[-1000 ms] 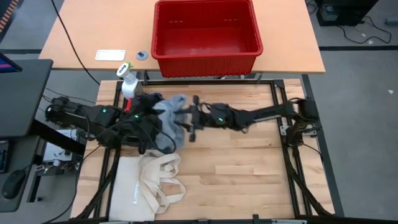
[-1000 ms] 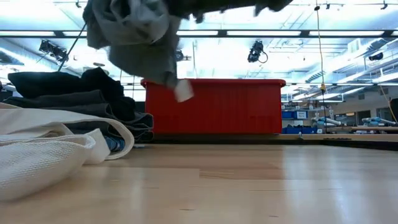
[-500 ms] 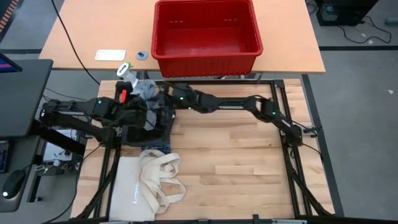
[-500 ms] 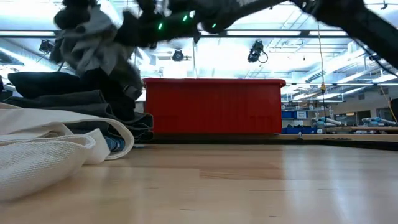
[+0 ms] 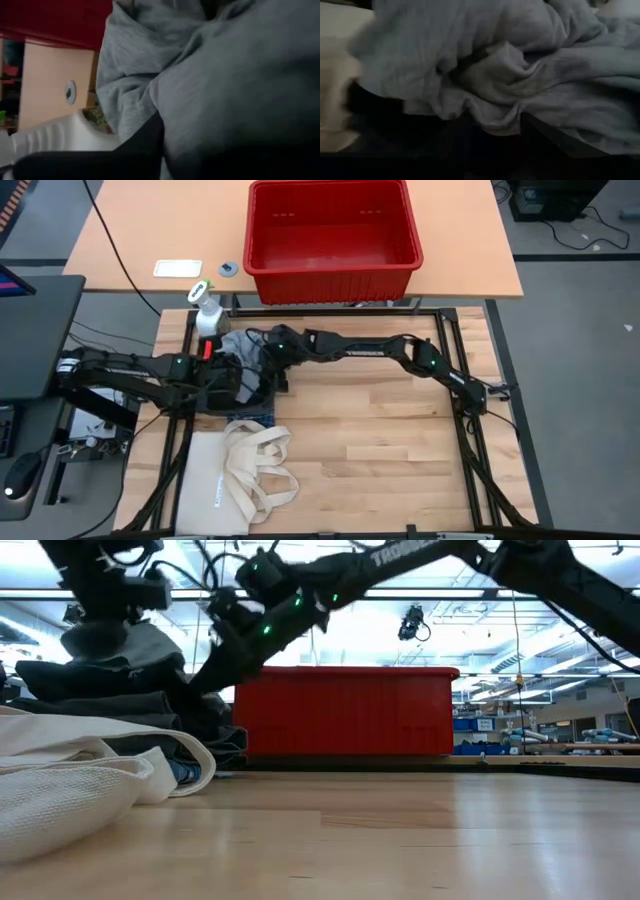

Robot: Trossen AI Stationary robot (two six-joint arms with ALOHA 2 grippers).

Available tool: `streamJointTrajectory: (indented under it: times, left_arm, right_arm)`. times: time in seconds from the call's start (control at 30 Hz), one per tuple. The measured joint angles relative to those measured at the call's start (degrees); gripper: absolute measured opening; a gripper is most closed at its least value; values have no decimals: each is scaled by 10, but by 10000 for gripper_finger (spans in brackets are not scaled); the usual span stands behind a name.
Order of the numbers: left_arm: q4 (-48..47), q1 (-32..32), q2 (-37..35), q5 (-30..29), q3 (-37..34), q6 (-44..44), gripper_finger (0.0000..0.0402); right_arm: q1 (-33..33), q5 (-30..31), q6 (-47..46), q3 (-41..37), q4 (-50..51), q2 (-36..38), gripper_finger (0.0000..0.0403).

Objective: Fold Laundry from Bin
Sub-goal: Fold the gray shirt

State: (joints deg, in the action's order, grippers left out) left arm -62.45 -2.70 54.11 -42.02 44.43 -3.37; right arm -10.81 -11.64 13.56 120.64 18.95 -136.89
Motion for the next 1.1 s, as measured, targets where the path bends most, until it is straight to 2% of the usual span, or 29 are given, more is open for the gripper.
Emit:
streamJointTrajectory:
  times: [0.17,0.27,0.43,0.53,0.63,0.8,0.93,1.1]
  left_arm:
    - [-7,-8,12,21,69,-14,151]
    - [-28,-12,12,58,119,-15,189]
    - [-119,-14,13,117,212,-62,219]
    - [-169,-14,13,122,251,-90,220]
    - [-174,-14,12,127,262,-109,212]
    - [-140,-34,15,201,231,-103,193]
    - [-107,-97,14,222,177,-103,174]
    - [-52,-218,15,217,131,-137,148]
  right_arm:
    - [-1,-2,-2,0,82,49,178]
    - [0,-1,-5,0,122,80,178]
    - [9,16,-12,0,199,125,178]
    - [14,33,-19,0,244,139,178]
    - [19,33,-26,0,261,146,178]
    - [33,2,-16,-29,276,146,178]
    - [41,-1,-16,-103,219,145,177]
    - [52,7,-28,-211,99,143,177]
